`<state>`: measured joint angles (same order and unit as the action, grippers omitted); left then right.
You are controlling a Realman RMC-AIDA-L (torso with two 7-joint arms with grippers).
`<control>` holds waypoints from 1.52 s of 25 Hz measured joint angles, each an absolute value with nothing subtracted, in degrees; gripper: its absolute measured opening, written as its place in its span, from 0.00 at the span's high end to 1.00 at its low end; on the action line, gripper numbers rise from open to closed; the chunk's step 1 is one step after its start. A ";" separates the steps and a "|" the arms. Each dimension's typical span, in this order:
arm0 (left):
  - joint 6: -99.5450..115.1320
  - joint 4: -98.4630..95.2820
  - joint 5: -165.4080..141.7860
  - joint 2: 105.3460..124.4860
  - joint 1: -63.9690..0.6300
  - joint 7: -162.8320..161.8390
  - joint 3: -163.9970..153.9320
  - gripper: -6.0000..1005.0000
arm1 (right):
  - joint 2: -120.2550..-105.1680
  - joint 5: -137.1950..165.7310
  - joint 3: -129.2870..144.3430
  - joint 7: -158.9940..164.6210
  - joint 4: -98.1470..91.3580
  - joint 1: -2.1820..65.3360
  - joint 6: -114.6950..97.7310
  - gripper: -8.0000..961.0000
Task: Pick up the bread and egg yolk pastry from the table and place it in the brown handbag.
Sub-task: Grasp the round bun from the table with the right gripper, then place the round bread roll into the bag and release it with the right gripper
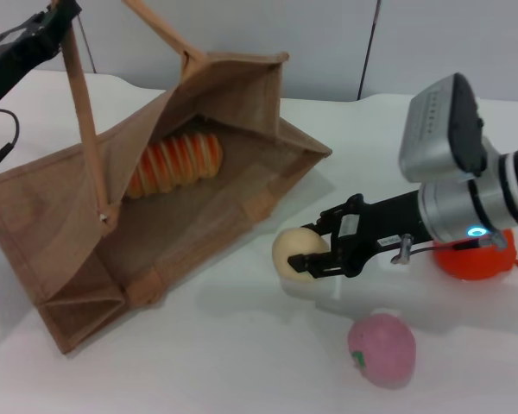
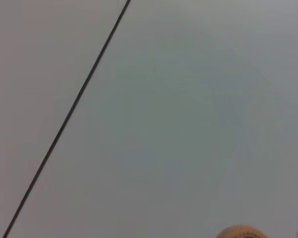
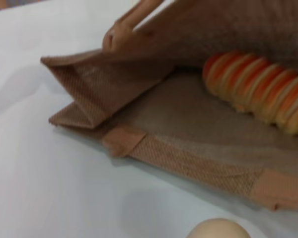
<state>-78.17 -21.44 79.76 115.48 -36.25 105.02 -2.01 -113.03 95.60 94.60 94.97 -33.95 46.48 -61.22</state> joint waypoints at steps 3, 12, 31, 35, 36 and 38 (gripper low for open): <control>-78.13 -21.44 78.72 115.50 -36.70 105.03 -2.02 0.83 | -112.76 95.63 93.00 94.87 -36.26 45.20 -62.88 0.48; -78.45 -21.36 74.10 116.08 -40.73 104.39 -2.04 0.83 | -113.95 95.22 86.55 91.52 -39.31 44.98 -65.10 0.49; -91.84 -21.86 73.44 115.82 -43.73 98.30 -3.91 0.82 | -116.27 86.12 93.19 85.80 -30.48 50.72 -48.28 0.50; -93.60 -21.88 73.44 116.10 -44.54 97.56 -5.68 0.82 | -116.35 82.64 95.52 84.34 -29.33 50.72 -45.92 0.51; -94.22 -21.88 73.49 116.12 -44.60 97.41 -6.05 0.82 | -116.36 82.12 95.97 84.24 -29.30 50.72 -45.34 0.51; -95.57 -21.89 73.69 116.14 -44.63 97.05 -6.50 0.82 | -116.39 81.73 96.81 84.23 -29.27 50.72 -44.40 0.51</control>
